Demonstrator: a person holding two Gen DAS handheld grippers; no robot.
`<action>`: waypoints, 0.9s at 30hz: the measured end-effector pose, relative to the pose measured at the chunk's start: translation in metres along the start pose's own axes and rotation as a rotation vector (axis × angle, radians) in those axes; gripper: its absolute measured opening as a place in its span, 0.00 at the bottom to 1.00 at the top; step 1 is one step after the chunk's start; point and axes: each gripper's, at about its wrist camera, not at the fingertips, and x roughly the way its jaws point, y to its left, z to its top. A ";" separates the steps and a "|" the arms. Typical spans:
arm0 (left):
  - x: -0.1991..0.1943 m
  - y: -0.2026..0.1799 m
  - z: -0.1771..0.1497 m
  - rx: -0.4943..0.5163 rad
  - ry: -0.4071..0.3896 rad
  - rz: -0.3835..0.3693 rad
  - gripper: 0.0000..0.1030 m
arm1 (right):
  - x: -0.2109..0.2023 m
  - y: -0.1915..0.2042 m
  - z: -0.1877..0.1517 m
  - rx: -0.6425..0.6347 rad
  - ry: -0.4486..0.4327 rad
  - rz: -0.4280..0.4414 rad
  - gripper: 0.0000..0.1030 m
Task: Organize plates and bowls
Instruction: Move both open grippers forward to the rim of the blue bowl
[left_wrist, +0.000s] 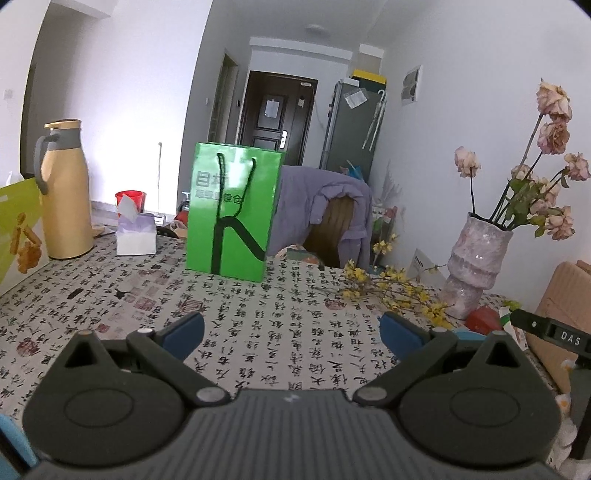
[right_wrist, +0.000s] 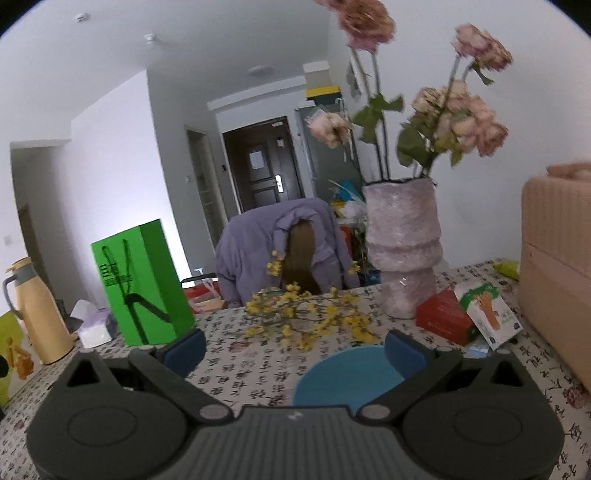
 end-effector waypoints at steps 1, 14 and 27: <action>0.004 -0.003 0.001 0.002 0.004 -0.003 1.00 | 0.002 -0.005 -0.001 0.010 0.004 -0.001 1.00; 0.057 -0.063 0.010 0.049 0.089 -0.076 1.00 | 0.013 -0.057 -0.005 0.098 0.018 -0.101 1.00; 0.111 -0.134 0.005 0.098 0.221 -0.116 1.00 | 0.039 -0.098 -0.013 0.174 0.082 -0.204 1.00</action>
